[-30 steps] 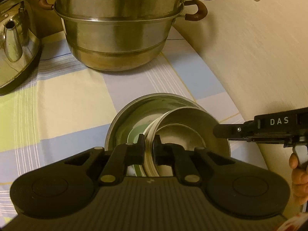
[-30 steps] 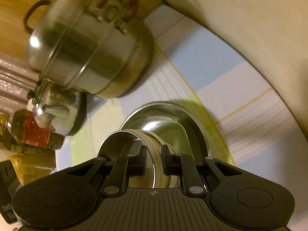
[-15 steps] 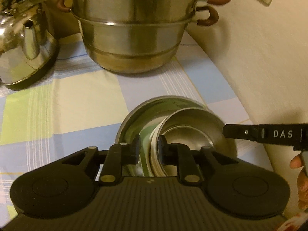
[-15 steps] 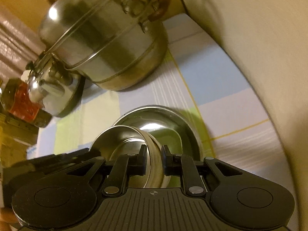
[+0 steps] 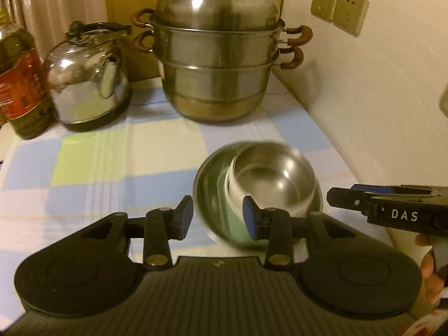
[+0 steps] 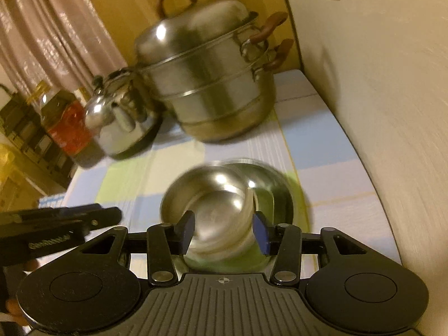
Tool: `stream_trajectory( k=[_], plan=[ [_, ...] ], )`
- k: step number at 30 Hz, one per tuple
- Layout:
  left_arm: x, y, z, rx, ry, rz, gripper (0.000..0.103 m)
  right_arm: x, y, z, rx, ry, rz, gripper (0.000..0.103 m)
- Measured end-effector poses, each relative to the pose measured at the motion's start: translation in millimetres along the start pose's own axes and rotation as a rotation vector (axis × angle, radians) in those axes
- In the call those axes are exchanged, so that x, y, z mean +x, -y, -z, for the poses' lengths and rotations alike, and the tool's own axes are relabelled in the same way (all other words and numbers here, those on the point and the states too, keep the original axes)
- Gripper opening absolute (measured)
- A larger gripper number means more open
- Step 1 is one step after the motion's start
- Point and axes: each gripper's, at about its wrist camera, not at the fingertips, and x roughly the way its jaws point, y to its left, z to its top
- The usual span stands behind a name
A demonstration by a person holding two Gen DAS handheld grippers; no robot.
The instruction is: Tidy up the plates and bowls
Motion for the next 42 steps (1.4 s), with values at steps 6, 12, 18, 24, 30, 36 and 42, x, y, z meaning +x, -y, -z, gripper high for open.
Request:
stream_trajectory(
  k=[6,12,18,24,30,36,42],
  plan=[
    [-35.6,-5.6,41.2,-0.005,-0.013,-0.005,0.039,-28.9,-20.6,50.2,-0.049,-0.020,0.007,0.046],
    [-64.9,-17.3,79.8,-0.027,-0.051,0.010,0.042,-40.8,-46.9,91.4,-0.083,-0.089,0.042,0.046],
    [-99.0,-32.7,114.5,-0.019,-0.046,-0.012,0.042,-61.1,-71.9,123.3,-0.053,-0.092,0.063,0.046],
    [-130.9,-38.6,145.8,0.010,-0.039,-0.020,0.042,-86.1,-97.1,150.7,-0.032,-0.079,0.060,0.046],
    [-151.6,-42.2,170.8,0.031,-0.054,0.017,0.041,-104.8,-119.5,176.5,-0.017,-0.077,0.068,0.046],
    [-163.0,-38.9,186.8,0.035,-0.065,0.032,0.041,-118.1,-130.7,190.0,-0.027,-0.083,0.062,0.046],
    [-164.2,-31.3,186.9,0.029,-0.059,0.025,0.041,-121.1,-130.6,190.1,-0.052,-0.075,0.049,0.046]
  ],
)
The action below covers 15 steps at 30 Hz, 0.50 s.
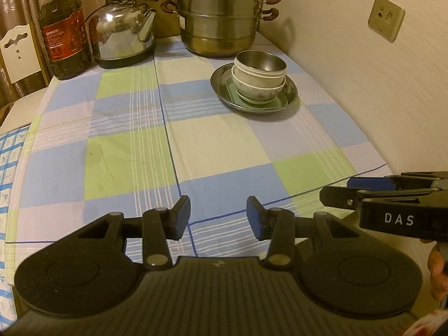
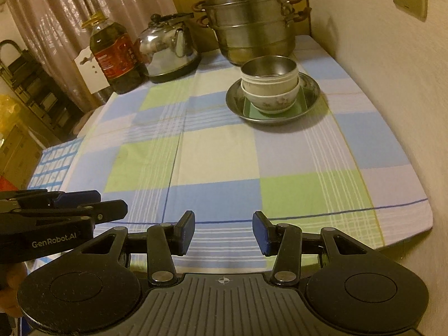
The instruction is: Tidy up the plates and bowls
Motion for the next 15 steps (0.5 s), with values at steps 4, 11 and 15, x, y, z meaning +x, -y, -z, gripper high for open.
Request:
stream_trajectory(
  k=[4,11,15],
  plan=[
    [-0.2,6.8,-3.5,0.000,0.006,0.002,0.041,-0.6,4.5,-2.9,-0.011,-0.007,-0.009,0.046],
    [2.6,15.6,-2.0,-0.017,-0.001,0.011,0.041,-0.7,9.7,-4.4,-0.026,-0.013,-0.020,0.046],
    [2.8,17.4,-1.4,-0.019,0.001,0.009,0.041,-0.8,11.4,-4.8,-0.036,-0.018,-0.021,0.046]
  ],
)
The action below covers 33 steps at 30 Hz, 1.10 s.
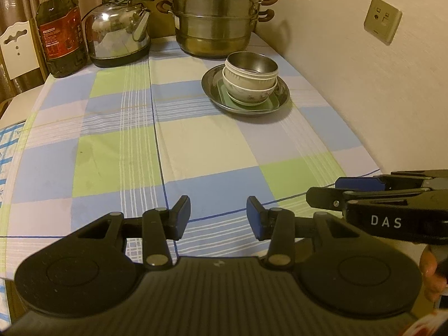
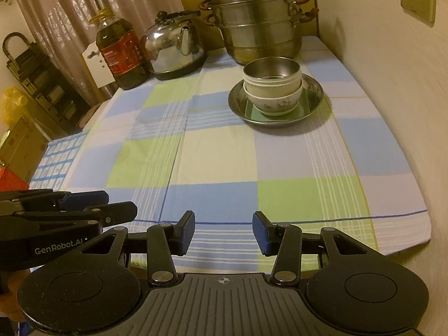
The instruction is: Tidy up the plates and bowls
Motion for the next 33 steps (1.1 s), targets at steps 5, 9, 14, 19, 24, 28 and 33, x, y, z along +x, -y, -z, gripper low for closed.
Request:
stream_trajectory(
  k=[5,9,14,19,24,28,33],
  plan=[
    [0.5,1.6,0.0,-0.003,-0.003,0.003,0.041,-0.7,1.4,0.4,-0.002,-0.002,-0.001,0.046],
    [1.3,2.1,-0.1,-0.003,-0.005,0.005,0.041,-0.6,1.1,0.3,-0.002,-0.002,-0.001,0.046],
    [1.8,2.8,0.0,-0.004,-0.005,0.005,0.041,-1.2,1.4,0.4,-0.002,-0.003,-0.001,0.046],
    [1.9,2.2,0.0,-0.004,-0.006,0.005,0.041,-1.5,1.7,0.4,-0.001,-0.003,-0.001,0.046],
    [1.9,1.9,0.2,-0.004,-0.005,0.006,0.041,-1.3,1.0,0.2,-0.002,-0.003,-0.001,0.046],
    [2.1,1.8,0.3,-0.004,-0.005,0.007,0.041,-1.4,1.5,0.3,-0.002,-0.004,-0.001,0.046],
    [1.9,1.4,0.3,-0.003,-0.005,0.006,0.041,-1.3,0.7,0.1,-0.002,-0.003,-0.001,0.046]
  ],
)
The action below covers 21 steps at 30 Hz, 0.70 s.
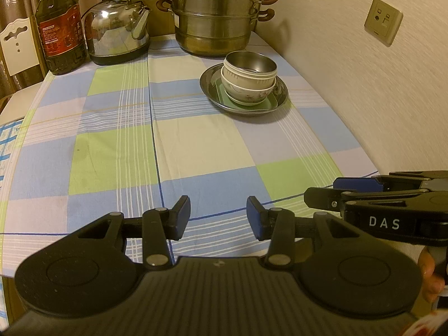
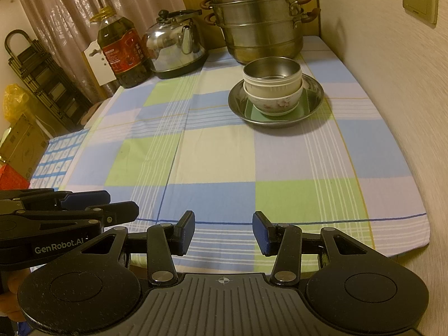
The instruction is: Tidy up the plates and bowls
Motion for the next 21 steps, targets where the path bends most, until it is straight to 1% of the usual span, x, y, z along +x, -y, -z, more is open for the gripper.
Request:
stream_trajectory(
  k=[21],
  plan=[
    [-0.4,-1.9,-0.3,-0.004,-0.002,0.000,0.041,0.8,-1.3,-0.7,0.000,-0.001,0.001,0.046]
  ],
)
